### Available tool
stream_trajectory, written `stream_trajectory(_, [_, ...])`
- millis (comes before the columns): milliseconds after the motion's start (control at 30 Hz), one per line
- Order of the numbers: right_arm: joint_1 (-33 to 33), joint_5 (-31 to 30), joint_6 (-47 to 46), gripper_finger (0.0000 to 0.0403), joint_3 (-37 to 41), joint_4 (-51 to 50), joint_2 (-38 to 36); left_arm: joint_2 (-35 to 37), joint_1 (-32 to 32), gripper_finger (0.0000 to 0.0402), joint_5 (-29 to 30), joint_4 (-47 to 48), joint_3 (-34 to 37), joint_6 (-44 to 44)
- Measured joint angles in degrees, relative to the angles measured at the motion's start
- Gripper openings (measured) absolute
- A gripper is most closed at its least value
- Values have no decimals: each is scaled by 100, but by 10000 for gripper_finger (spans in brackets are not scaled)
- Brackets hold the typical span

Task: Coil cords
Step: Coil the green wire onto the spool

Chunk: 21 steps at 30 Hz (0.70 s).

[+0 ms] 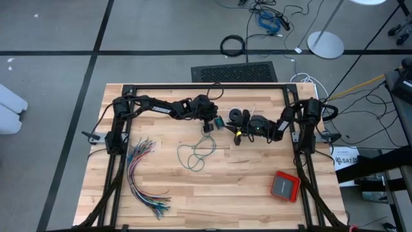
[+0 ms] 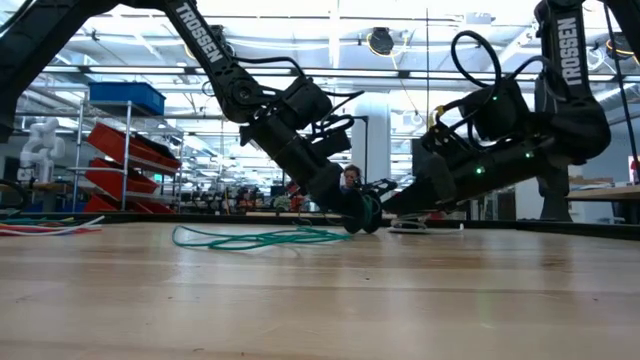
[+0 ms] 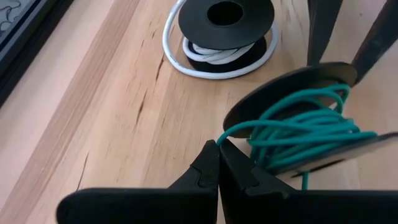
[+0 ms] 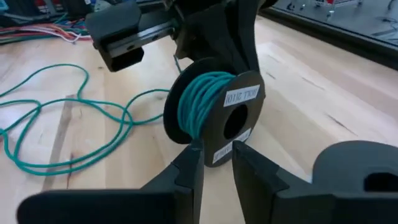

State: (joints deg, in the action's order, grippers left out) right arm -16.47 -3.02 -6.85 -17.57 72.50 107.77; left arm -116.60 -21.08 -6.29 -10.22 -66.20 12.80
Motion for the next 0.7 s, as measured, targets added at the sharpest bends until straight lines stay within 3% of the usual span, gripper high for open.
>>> stream_trajectory(700, [284,-139,-454,71,320,166,-117,7,99,0,-76,20,-2,-20])
